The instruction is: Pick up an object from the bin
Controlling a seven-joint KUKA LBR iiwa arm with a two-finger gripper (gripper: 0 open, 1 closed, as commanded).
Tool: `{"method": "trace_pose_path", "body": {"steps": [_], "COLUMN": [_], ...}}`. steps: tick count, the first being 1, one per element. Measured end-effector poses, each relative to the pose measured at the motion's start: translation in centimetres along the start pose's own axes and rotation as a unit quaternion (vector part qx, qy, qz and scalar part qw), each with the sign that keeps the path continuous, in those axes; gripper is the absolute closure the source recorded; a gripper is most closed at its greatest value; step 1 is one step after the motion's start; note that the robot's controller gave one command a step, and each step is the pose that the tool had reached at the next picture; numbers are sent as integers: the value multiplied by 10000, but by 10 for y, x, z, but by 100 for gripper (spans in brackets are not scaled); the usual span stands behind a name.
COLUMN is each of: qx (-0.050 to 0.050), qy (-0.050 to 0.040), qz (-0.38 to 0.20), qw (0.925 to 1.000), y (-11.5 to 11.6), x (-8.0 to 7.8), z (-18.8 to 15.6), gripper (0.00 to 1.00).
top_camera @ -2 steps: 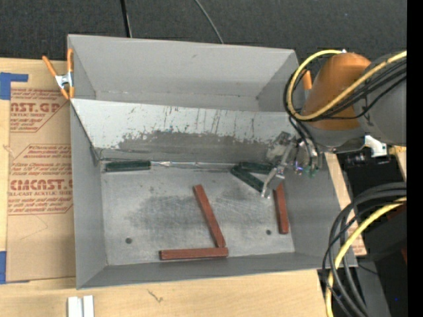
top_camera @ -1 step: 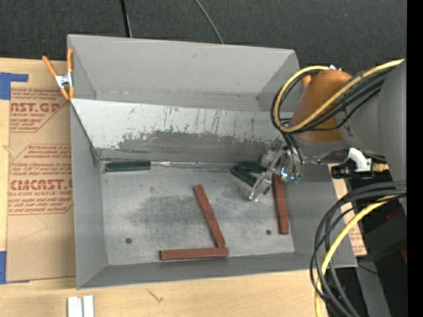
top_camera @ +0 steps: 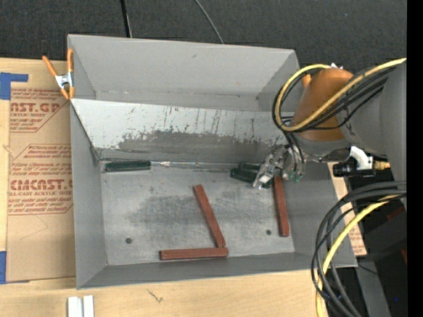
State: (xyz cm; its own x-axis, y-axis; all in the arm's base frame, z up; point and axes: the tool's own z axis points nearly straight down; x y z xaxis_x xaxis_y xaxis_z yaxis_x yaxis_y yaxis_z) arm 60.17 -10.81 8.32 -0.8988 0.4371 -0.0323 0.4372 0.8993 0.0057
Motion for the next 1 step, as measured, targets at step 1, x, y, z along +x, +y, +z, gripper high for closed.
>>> {"method": "trace_pose_path", "body": {"steps": [1], "qx": [2], "qy": [1], "qz": [0], "qw": [10000], "y": [0], "x": [0], "z": [0], "gripper": [100]}}
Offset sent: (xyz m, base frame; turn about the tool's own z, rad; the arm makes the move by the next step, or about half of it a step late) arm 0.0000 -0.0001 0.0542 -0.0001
